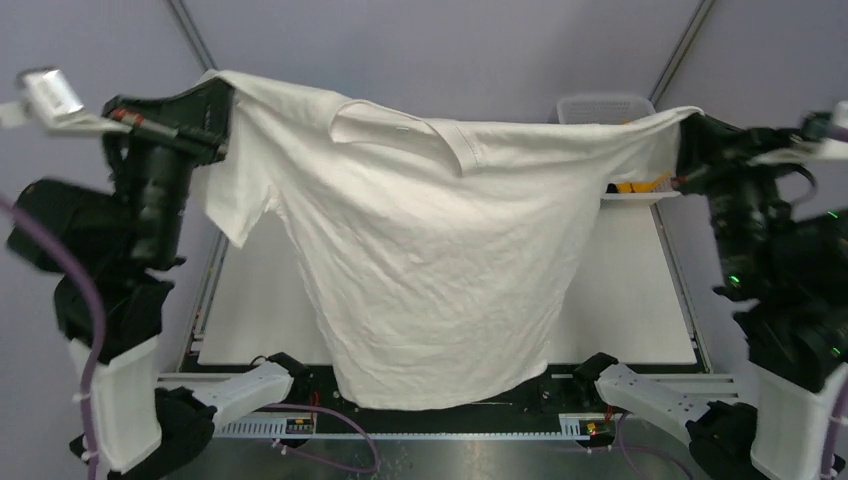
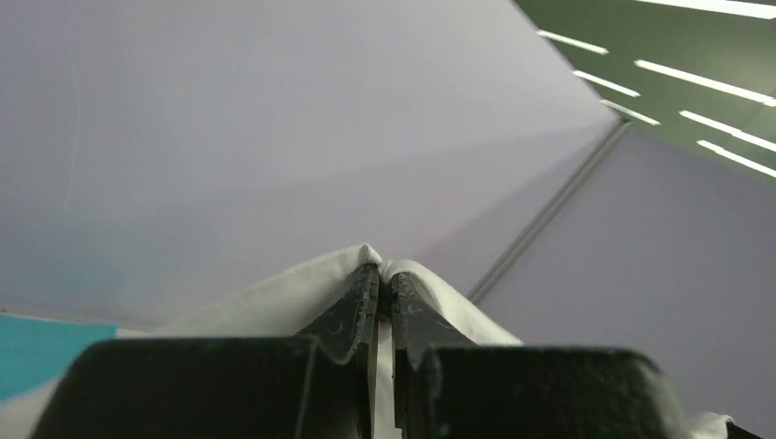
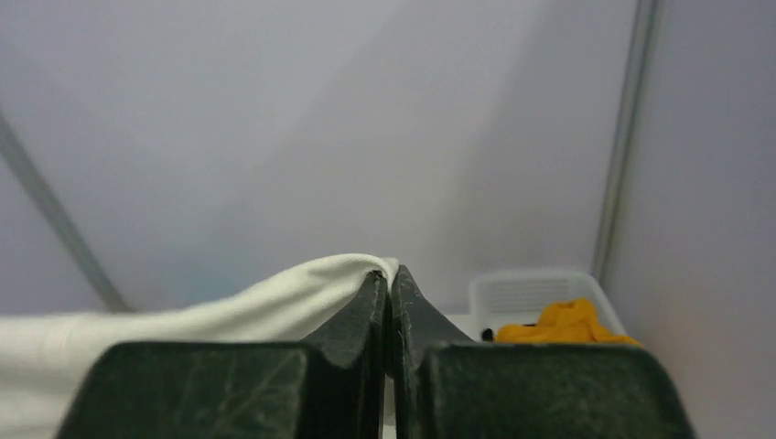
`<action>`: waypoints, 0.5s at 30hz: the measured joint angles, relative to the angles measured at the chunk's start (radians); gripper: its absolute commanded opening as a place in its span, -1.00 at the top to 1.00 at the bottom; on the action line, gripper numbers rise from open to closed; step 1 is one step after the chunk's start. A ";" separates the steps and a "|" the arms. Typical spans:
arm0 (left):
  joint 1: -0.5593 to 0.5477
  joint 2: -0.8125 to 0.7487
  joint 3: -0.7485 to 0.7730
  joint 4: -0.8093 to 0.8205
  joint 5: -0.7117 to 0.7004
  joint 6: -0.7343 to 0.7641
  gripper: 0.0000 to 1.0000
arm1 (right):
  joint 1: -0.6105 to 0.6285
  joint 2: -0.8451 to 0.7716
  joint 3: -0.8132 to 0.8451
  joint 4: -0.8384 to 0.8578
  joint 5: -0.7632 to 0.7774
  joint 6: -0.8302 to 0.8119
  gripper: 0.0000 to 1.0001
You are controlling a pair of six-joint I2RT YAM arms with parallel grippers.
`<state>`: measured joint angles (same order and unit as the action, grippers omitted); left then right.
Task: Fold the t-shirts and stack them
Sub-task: Flatten out the tshirt
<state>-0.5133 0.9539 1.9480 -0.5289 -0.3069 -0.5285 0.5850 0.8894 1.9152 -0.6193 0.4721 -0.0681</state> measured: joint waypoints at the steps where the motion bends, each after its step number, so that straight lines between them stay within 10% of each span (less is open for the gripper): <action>1: 0.000 0.052 0.029 -0.009 -0.019 0.007 1.00 | -0.001 0.031 -0.019 0.021 0.033 -0.027 1.00; 8: 0.142 0.497 0.343 -0.096 -0.017 0.019 1.00 | -0.169 0.328 -0.030 0.113 0.047 -0.106 1.00; 15: 0.286 0.718 0.468 -0.099 0.127 -0.026 1.00 | -0.389 0.649 0.333 0.072 -0.154 -0.021 1.00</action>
<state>-0.2276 1.6718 2.4157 -0.6281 -0.1802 -0.5545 0.1959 1.5383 2.2478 -0.5468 0.3180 -0.0891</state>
